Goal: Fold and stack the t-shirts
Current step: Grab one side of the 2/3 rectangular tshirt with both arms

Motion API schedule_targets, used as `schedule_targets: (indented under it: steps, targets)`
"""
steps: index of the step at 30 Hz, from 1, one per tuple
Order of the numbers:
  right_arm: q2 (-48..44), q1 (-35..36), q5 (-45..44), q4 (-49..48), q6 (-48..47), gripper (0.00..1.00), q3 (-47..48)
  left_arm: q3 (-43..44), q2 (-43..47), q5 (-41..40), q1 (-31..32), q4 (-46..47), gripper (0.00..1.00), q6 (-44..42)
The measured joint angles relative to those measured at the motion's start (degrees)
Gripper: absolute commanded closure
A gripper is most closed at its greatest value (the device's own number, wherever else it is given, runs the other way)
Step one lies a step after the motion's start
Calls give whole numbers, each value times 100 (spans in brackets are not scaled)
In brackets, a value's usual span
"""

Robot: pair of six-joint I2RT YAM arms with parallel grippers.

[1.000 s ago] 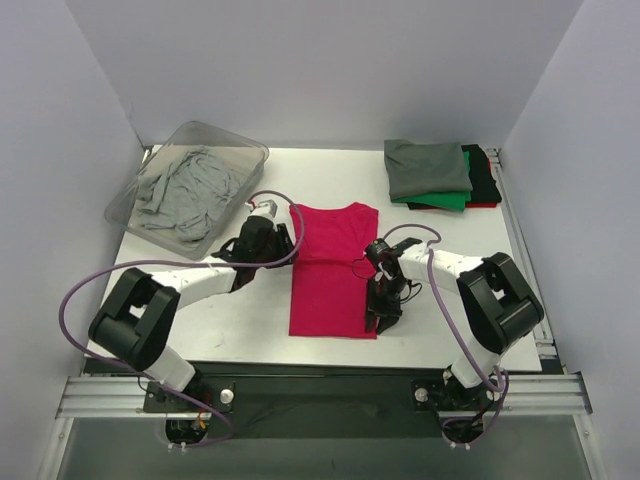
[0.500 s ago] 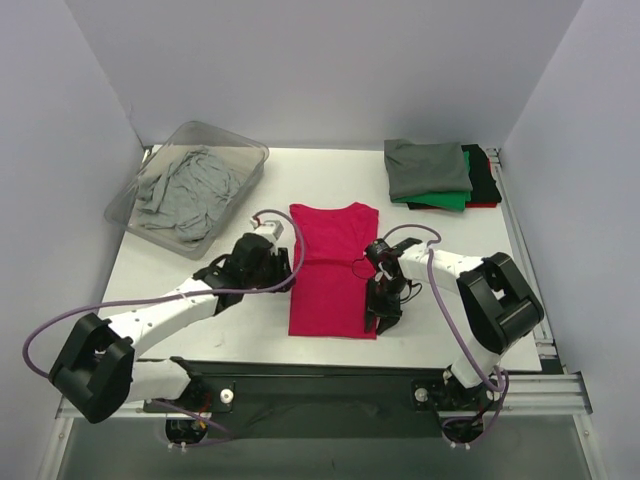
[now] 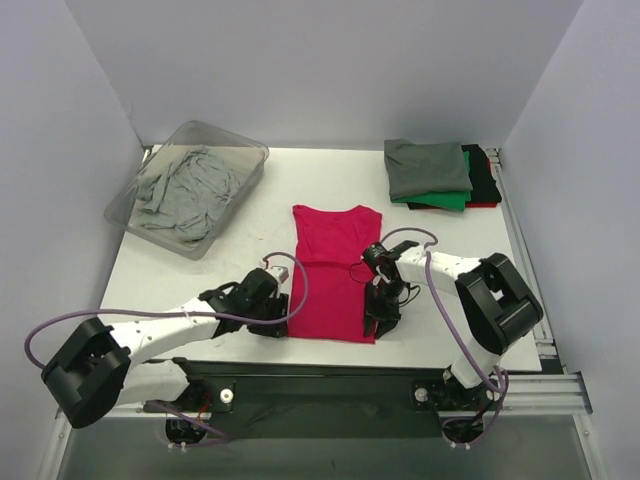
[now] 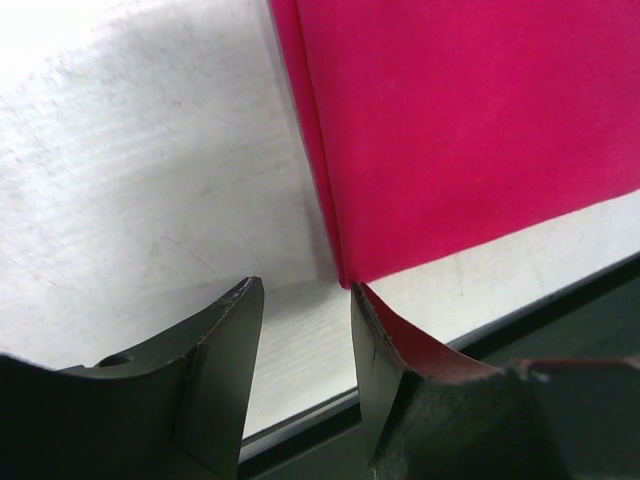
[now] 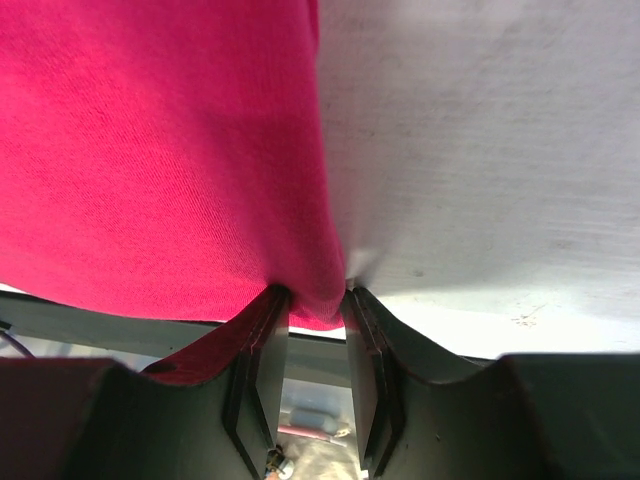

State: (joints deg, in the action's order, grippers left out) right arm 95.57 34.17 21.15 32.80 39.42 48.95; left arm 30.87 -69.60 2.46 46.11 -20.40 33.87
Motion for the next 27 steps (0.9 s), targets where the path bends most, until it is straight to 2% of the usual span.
schedule_targets:
  steps: [8,14,15,17,19,22,27]
  targets:
    - [0,120,35,24,63,71,-31,-293,192,306,9,444,47,177]
    - [0,125,52,31,107,71,-46,-251,-98,520,9,863,47,229]
    - [0,125,55,33,111,71,-48,-214,-188,555,9,914,49,245]
    - [0,125,63,33,114,71,-52,-107,-372,608,9,968,61,284]
    - [0,122,68,39,122,71,-57,7,-579,612,7,960,65,302]
    - [0,125,72,42,125,72,-59,129,-741,636,9,911,65,308]
    - [0,125,74,42,127,72,-63,203,-739,634,24,763,55,321]
